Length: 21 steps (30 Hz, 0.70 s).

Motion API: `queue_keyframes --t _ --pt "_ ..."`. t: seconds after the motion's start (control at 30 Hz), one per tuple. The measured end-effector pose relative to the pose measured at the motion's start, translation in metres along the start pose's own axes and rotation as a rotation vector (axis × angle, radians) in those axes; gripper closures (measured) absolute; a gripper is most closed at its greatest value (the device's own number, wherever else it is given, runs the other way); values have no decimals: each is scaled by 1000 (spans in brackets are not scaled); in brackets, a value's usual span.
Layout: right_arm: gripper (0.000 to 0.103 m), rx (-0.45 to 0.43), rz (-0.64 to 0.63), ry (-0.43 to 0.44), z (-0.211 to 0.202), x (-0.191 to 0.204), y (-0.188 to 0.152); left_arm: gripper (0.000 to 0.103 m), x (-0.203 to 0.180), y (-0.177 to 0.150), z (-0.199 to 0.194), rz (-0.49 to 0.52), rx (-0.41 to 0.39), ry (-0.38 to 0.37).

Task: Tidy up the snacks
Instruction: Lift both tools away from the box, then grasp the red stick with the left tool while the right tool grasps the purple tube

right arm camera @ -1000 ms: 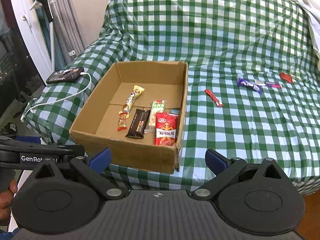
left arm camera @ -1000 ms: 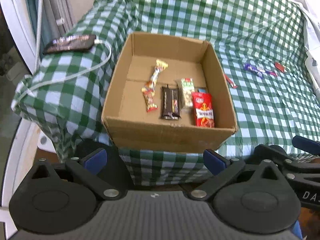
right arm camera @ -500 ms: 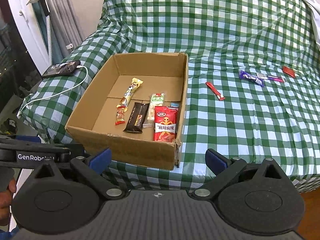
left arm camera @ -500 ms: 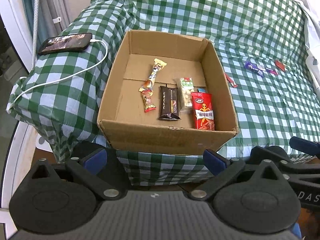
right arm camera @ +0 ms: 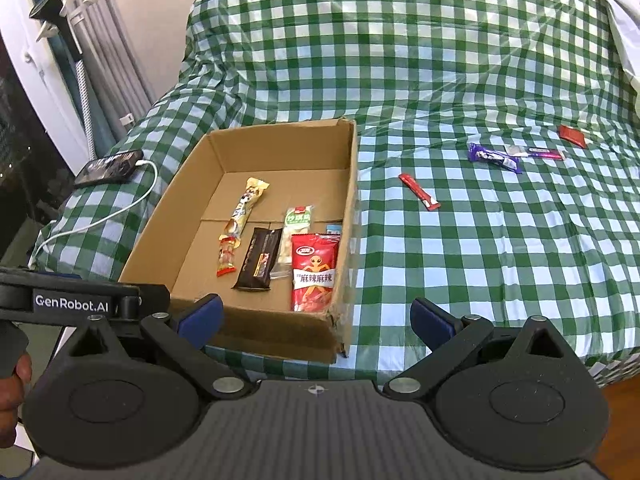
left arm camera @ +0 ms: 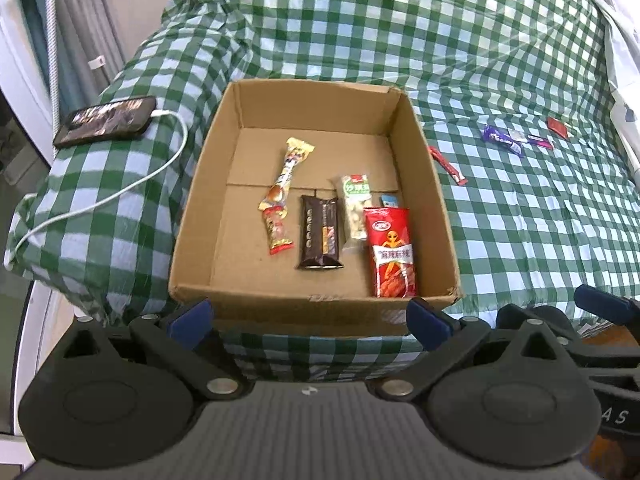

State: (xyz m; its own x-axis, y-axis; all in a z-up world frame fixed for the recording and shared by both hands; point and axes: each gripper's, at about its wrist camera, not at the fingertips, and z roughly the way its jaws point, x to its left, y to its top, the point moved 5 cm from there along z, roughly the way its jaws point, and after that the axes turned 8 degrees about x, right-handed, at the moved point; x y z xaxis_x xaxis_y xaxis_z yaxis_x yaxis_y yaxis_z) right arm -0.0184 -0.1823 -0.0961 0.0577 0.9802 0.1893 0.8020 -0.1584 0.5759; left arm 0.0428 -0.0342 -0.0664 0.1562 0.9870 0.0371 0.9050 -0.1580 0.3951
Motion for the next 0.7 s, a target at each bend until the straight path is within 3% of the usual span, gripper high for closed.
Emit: queue_keyframes --t 0.33,0.7 --pt "4 -22 95 -18 5 -46 8 0 -42 27 15 63 38 -22" --pt "4 -80 260 -176 7 -162 33 0 -134 100 40 136 20 -87"
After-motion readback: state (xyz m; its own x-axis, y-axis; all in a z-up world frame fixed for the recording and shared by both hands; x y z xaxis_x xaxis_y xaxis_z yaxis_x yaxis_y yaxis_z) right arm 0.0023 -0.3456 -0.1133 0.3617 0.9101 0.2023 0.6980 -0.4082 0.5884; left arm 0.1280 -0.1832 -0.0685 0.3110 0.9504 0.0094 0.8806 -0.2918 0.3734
